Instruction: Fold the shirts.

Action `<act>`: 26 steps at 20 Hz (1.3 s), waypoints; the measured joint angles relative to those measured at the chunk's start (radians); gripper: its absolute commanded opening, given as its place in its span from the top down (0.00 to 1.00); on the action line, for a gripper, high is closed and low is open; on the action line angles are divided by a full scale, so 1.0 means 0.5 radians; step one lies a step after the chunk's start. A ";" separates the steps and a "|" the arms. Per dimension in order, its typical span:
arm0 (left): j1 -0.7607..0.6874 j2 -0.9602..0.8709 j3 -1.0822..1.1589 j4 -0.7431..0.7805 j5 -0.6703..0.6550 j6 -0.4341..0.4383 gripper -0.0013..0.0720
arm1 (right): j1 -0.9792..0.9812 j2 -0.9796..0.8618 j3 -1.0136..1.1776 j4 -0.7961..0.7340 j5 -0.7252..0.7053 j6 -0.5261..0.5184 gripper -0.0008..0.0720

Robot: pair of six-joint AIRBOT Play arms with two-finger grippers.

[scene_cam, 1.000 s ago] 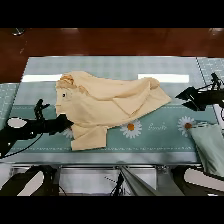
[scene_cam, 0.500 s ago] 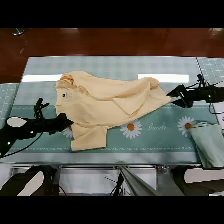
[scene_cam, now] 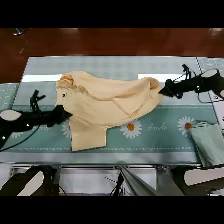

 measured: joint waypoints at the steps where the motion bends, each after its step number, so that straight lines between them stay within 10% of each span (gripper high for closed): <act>1: -0.001 0.011 0.118 -0.003 -0.018 0.008 0.96 | 0.008 0.040 0.108 -0.004 0.055 0.008 0.96; 14: 0.000 0.275 2.457 0.525 -0.192 -0.188 0.96 | 0.021 1.216 1.526 -0.433 0.319 0.190 0.96; 26: 0.000 0.959 2.747 1.441 -0.665 -0.372 0.96 | 0.021 2.081 1.582 -0.875 0.891 0.372 0.96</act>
